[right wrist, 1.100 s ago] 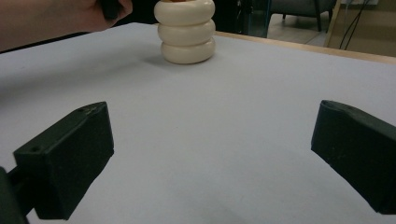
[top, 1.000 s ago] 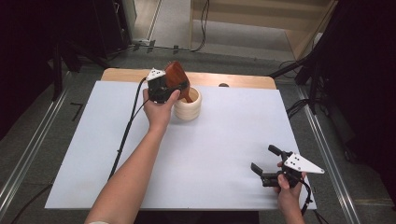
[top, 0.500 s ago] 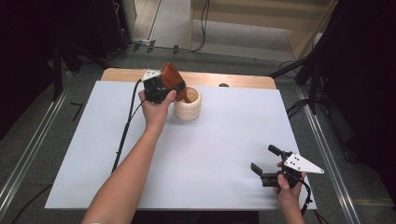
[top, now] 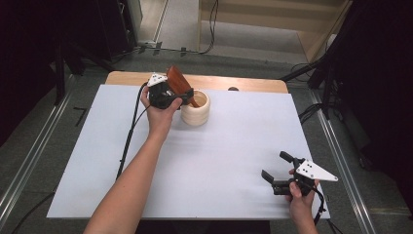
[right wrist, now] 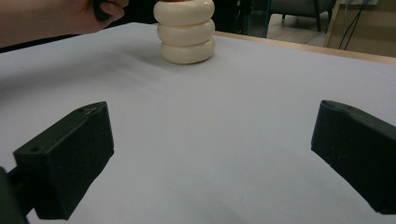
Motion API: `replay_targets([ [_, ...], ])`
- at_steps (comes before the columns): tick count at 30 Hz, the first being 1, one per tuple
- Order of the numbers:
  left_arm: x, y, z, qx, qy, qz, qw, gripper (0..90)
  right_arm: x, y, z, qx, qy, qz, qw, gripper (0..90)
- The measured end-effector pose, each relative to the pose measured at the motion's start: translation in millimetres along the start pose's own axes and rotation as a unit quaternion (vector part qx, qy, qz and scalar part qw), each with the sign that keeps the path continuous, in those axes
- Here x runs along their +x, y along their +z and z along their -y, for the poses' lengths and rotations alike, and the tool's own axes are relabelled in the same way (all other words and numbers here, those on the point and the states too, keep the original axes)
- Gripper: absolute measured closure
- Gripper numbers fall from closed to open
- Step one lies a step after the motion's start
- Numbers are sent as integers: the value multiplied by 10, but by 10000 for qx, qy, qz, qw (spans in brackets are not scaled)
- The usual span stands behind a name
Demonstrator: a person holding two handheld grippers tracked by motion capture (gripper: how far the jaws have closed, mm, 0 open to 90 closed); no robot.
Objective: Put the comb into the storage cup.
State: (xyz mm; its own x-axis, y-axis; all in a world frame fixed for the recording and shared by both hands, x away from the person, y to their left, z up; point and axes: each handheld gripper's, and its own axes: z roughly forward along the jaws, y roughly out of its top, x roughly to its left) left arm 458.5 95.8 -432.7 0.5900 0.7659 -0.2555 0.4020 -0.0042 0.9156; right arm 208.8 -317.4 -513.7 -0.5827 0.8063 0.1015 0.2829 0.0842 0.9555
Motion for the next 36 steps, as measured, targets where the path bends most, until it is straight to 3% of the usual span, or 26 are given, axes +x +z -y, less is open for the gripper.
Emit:
replay_targets([
  [7,2,-61,54,112,180,-57,9998,0,-4,1,-1,-9,-1,-1,10000,0],
  [20,-44,-259,213,172,450,41,9988,0,-2,6,-3,-5,-17,-1,10000,0],
  [36,-70,-524,363,77,663,105,9977,0,3,10,-2,18,-35,17,10000,0],
])
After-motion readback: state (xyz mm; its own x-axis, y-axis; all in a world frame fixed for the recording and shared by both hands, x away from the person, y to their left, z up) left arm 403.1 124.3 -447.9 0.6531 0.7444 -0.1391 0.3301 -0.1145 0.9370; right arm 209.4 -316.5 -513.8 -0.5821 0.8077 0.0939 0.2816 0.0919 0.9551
